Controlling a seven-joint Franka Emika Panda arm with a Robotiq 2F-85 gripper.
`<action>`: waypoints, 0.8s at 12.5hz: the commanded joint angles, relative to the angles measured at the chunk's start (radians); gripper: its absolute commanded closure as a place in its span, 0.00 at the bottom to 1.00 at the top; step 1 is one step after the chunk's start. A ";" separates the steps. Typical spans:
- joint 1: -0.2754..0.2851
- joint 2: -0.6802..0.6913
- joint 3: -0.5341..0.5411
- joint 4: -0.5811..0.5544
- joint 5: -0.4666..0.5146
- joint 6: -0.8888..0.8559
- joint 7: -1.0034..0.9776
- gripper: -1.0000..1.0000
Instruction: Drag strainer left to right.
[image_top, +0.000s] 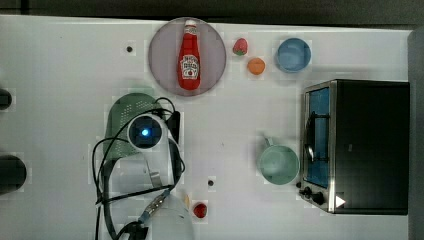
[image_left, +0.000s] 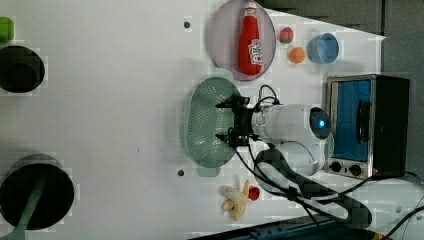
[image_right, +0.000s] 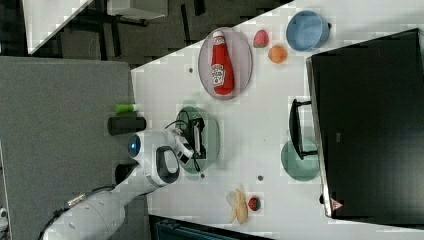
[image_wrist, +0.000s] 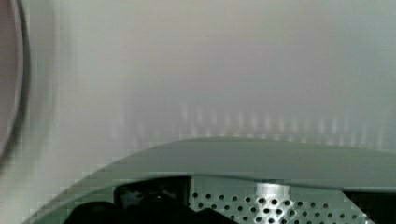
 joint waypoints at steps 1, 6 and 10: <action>-0.031 -0.047 -0.053 -0.042 -0.008 -0.014 -0.066 0.00; -0.046 -0.081 -0.140 -0.097 -0.008 -0.014 -0.188 0.00; -0.047 -0.085 -0.237 -0.109 -0.008 -0.013 -0.260 0.00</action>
